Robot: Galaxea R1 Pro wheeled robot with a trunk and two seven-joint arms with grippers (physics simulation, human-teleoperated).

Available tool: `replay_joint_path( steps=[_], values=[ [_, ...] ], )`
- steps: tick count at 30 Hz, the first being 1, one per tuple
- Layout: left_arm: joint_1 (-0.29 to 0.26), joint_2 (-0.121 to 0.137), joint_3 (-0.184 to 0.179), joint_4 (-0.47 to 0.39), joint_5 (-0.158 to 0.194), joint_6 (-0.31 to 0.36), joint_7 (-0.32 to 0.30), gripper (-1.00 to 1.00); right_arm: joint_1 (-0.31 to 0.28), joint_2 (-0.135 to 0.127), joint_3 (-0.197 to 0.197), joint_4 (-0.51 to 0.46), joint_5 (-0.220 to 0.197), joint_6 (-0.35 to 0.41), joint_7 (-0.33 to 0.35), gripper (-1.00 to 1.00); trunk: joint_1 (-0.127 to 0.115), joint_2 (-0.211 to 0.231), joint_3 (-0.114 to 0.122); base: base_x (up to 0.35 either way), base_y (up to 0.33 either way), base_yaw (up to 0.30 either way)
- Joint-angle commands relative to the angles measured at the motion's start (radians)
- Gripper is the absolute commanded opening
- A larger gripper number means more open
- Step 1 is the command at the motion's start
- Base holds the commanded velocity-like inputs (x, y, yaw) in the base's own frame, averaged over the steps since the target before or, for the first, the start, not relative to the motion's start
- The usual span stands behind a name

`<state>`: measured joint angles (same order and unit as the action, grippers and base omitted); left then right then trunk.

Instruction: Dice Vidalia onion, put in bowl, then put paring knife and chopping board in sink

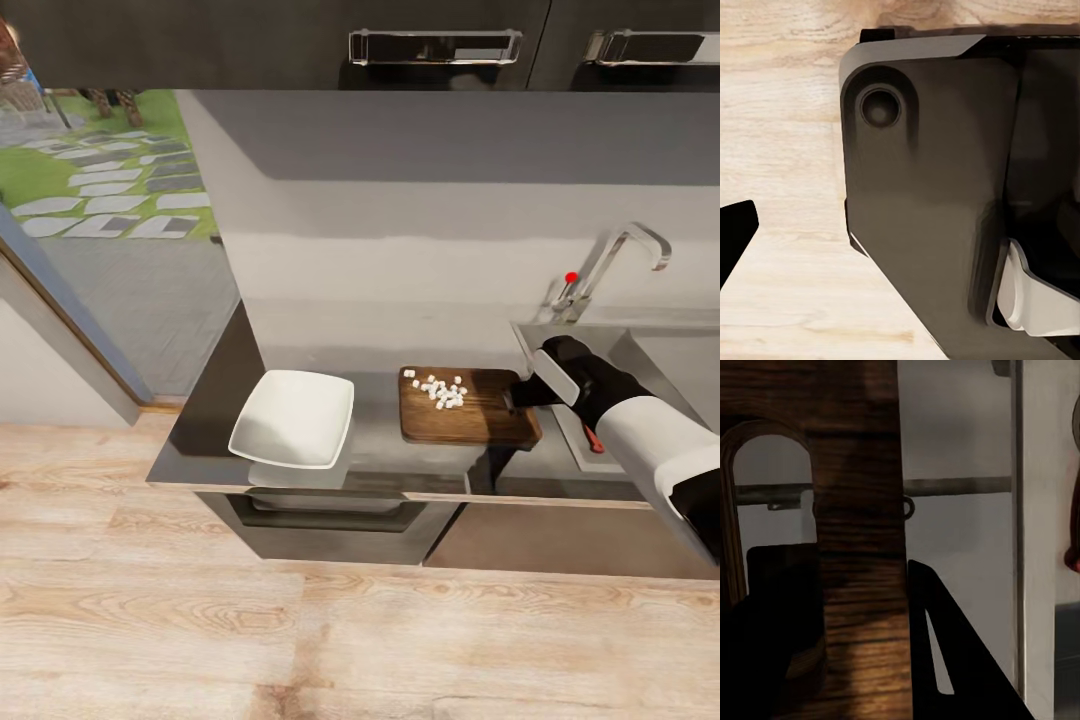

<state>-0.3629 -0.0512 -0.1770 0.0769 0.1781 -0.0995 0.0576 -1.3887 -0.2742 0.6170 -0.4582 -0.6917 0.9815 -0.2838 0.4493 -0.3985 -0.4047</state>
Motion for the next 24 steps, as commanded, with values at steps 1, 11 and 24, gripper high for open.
replay_joint_path(
  steps=[1, 11, 24],
  values=[
    [-0.002, -0.001, -0.009, 0.005, 0.009, -0.008, 0.001, 1.00, 0.000, -0.001, 0.006, -0.002, -0.037, -0.001, -0.006, -1.00, 0.001, -0.002, -0.002, 0.000, 0.000, 0.000],
    [-0.002, -0.001, -0.009, 0.006, 0.009, -0.008, 0.001, 1.00, 0.000, 0.000, 0.006, -0.002, -0.037, 0.000, -0.006, -1.00, 0.001, -0.002, 0.001, 0.000, 0.000, 0.000],
    [-0.002, -0.001, -0.009, 0.006, 0.009, -0.008, 0.001, 1.00, -0.001, 0.001, 0.006, -0.002, -0.038, 0.000, -0.003, -1.00, 0.001, -0.002, 0.021, 0.000, 0.000, 0.000]
  ],
)
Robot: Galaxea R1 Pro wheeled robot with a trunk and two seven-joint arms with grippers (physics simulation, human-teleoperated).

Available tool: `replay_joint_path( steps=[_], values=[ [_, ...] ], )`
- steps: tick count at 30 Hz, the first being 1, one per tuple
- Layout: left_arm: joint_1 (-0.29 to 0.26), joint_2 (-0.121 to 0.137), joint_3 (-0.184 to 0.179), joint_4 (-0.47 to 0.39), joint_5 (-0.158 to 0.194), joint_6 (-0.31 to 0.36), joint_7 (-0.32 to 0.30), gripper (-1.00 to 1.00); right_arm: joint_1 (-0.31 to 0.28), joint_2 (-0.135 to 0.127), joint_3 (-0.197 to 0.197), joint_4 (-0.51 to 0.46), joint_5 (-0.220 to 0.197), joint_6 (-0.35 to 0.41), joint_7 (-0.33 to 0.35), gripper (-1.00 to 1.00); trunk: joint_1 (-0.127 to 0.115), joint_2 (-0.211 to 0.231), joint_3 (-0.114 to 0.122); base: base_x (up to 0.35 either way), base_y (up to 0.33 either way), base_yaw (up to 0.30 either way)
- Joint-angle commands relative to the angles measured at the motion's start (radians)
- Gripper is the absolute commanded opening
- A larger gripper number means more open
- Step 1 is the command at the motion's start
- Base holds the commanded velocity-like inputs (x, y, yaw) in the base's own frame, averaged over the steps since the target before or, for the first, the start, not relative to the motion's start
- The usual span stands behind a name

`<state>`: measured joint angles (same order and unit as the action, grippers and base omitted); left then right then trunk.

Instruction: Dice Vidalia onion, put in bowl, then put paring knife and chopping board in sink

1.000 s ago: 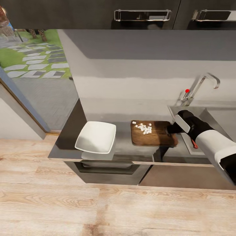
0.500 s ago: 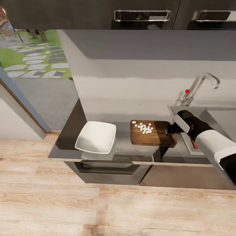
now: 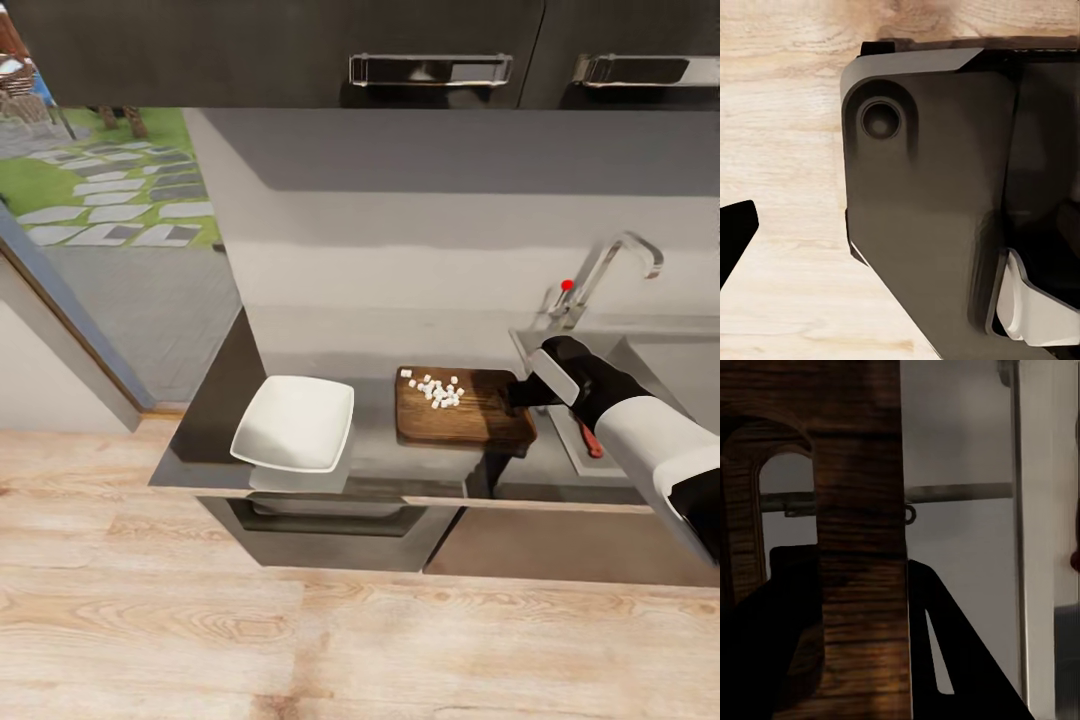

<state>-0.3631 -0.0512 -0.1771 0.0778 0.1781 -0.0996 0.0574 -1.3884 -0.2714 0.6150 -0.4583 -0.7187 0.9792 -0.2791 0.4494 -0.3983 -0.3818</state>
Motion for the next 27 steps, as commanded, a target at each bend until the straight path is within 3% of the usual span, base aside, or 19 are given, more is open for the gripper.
replay_joint_path(
  steps=[1, 27],
  values=[
    [-0.002, -0.001, -0.009, 0.005, 0.009, -0.008, 0.002, 1.00, -0.001, -0.002, 0.008, -0.002, -0.011, 0.003, -0.008, -1.00, 0.001, -0.002, 0.000, 0.000, 0.000, 0.000],
    [-0.002, -0.001, -0.009, 0.005, 0.009, -0.008, 0.001, 1.00, -0.001, 0.000, 0.008, -0.002, -0.013, 0.002, 0.018, -1.00, 0.001, -0.002, 0.041, 0.000, 0.000, 0.000]
  ],
)
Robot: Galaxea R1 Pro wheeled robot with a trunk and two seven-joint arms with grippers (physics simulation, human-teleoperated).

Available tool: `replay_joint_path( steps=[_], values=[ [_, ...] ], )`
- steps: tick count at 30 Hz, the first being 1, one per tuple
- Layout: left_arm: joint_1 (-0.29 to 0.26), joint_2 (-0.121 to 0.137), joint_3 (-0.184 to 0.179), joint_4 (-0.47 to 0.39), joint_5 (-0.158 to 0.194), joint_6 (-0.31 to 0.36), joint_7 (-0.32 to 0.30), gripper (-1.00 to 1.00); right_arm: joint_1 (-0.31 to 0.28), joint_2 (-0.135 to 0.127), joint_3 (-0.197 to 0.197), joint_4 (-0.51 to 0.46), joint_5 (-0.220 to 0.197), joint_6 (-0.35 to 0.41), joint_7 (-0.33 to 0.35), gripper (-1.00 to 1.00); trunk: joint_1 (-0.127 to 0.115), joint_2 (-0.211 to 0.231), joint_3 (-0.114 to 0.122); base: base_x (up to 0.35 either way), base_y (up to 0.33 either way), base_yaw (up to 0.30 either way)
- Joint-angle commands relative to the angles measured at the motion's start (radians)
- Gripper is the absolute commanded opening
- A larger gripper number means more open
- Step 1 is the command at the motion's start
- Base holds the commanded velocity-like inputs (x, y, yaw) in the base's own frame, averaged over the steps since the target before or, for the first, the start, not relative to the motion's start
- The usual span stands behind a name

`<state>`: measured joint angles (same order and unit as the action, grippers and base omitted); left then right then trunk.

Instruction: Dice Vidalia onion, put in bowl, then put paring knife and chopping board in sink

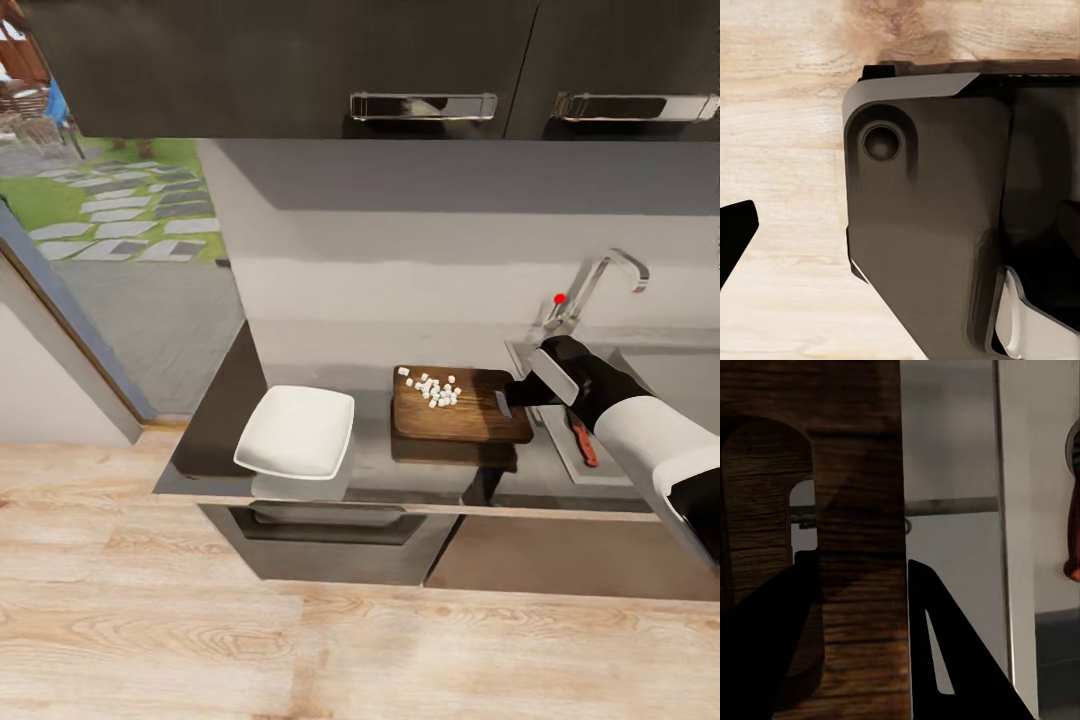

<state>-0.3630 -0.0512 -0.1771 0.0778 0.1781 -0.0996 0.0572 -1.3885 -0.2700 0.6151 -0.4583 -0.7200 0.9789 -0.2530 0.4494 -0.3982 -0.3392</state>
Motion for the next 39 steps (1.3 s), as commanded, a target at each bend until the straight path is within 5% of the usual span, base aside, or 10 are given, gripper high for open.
replay_joint_path(
  steps=[1, 39],
  values=[
    [-0.002, -0.001, -0.009, 0.005, 0.009, -0.008, 0.001, 1.00, -0.001, -0.002, 0.008, -0.002, -0.012, 0.002, -0.008, -1.00, 0.001, -0.002, 0.000, 0.000, 0.000, 0.000],
    [-0.002, -0.001, -0.009, 0.005, 0.009, -0.008, 0.002, 1.00, -0.001, -0.001, 0.008, -0.005, -0.012, 0.003, -0.009, -1.00, 0.001, -0.002, 0.060, 0.000, 0.000, 0.000]
  ],
)
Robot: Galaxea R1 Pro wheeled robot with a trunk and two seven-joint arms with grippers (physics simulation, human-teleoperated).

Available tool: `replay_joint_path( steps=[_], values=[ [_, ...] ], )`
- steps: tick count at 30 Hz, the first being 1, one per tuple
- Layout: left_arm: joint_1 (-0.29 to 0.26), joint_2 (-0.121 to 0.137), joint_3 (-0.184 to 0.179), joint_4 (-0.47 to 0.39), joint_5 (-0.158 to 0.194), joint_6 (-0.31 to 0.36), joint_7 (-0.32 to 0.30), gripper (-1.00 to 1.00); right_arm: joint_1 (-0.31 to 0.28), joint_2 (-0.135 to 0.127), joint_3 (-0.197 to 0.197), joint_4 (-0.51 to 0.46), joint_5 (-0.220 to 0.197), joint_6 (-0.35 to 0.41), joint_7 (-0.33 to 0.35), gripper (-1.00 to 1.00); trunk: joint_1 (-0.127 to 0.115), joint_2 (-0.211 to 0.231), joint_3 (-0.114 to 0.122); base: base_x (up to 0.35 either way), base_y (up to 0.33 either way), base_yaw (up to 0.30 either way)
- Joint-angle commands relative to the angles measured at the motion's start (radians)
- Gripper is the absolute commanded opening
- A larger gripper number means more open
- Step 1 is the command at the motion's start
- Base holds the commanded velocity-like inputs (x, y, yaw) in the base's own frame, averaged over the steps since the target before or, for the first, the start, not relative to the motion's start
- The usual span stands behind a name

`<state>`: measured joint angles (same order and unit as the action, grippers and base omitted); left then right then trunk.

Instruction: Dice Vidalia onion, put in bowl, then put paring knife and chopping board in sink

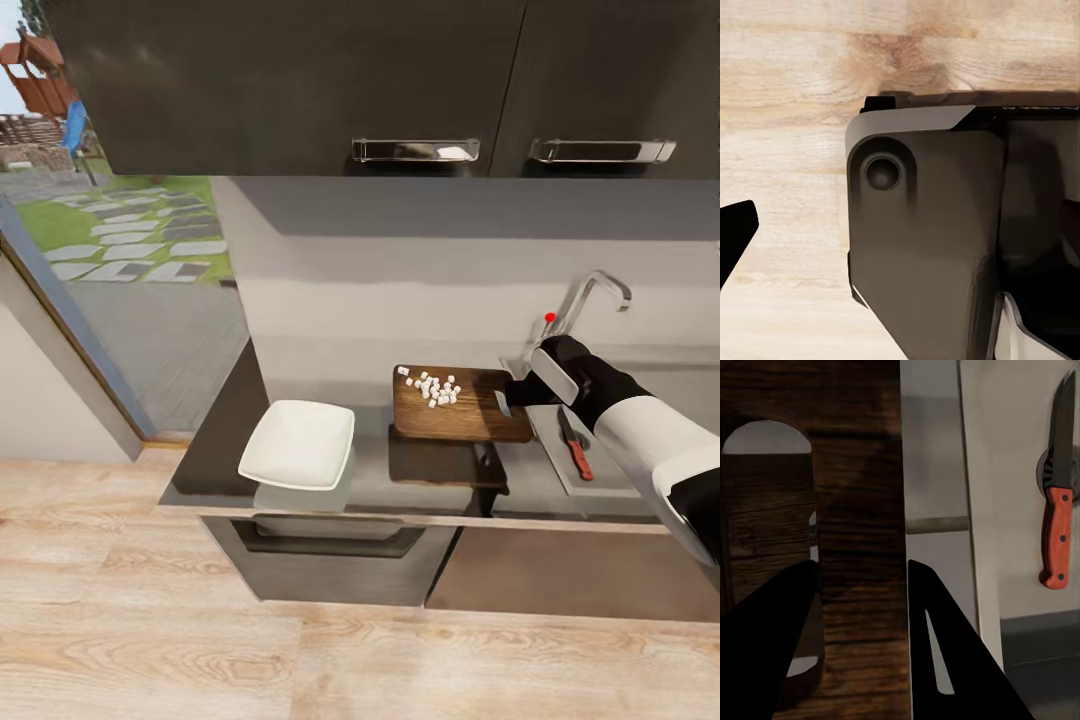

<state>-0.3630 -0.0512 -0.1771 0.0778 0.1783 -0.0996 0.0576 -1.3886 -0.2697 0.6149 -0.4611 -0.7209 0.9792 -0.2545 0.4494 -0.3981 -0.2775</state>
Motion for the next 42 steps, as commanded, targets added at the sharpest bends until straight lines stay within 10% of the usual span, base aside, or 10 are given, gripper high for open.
replay_joint_path(
  steps=[1, 42],
  values=[
    [-0.002, -0.001, -0.009, 0.005, 0.009, -0.008, 0.001, 1.00, -0.001, -0.002, 0.007, -0.002, -0.011, 0.003, -0.008, -1.00, 0.001, -0.002, 0.000, 0.000, 0.000, 0.000],
    [-0.002, -0.001, -0.009, 0.005, 0.009, -0.008, 0.002, 1.00, -0.001, 0.001, 0.008, -0.002, -0.011, 0.003, -0.008, -1.00, 0.001, -0.002, 0.064, -0.078, 0.095, 0.000]
  ],
)
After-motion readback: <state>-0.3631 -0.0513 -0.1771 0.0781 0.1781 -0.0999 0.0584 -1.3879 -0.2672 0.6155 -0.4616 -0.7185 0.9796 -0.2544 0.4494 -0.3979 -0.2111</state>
